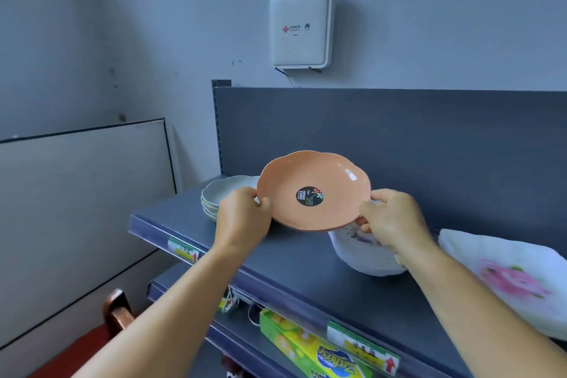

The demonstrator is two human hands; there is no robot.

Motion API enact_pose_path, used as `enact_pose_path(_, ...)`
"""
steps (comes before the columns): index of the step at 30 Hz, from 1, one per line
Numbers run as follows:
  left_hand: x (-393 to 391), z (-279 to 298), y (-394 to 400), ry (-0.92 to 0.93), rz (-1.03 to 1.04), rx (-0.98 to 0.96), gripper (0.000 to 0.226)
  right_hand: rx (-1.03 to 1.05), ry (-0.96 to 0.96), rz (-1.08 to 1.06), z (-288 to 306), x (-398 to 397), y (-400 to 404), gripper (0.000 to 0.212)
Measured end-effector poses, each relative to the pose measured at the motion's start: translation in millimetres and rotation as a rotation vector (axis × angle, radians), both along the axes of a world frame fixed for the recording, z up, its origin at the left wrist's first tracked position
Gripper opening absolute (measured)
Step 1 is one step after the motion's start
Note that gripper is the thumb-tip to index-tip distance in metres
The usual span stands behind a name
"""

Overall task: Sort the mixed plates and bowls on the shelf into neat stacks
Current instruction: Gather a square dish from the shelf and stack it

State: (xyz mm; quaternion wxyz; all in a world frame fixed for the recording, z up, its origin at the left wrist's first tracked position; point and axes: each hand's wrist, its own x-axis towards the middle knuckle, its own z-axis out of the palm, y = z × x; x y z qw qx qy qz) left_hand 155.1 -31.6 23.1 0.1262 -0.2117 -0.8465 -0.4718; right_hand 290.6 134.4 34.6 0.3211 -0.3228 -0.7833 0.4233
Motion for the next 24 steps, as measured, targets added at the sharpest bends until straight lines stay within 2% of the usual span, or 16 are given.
enact_pose_path(4, -50, -2, -25, 0.016, 0.067, -0.017, 0.032, 0.035, -0.005, 0.068, -5, -59, -24, 0.02)
enact_pose_path(8, -93, -5, -42, -0.013, 0.102, -0.035, 0.036, 0.029, -0.059, 0.1, -10, -111, -41, 0.007)
enact_pose_path(13, -138, -11, -50, -0.044, 0.113, -0.075, 0.036, 0.07, -0.135, 0.116, -11, -160, -52, 0.01)
enact_pose_path(16, -156, -14, -50, -0.076, 0.11, -0.107, 0.039, 0.063, -0.172, 0.106, -15, -180, -53, 0.017)
enact_pose_path(22, -176, -25, -46, -0.14, 0.083, -0.199, 0.039, 0.065, -0.278, 0.063, -28, -194, -54, 0.013)
enact_pose_path(24, -178, -27, -45, -0.147, 0.077, -0.232, 0.038, 0.077, -0.305, 0.063, -30, -196, -53, 0.017)
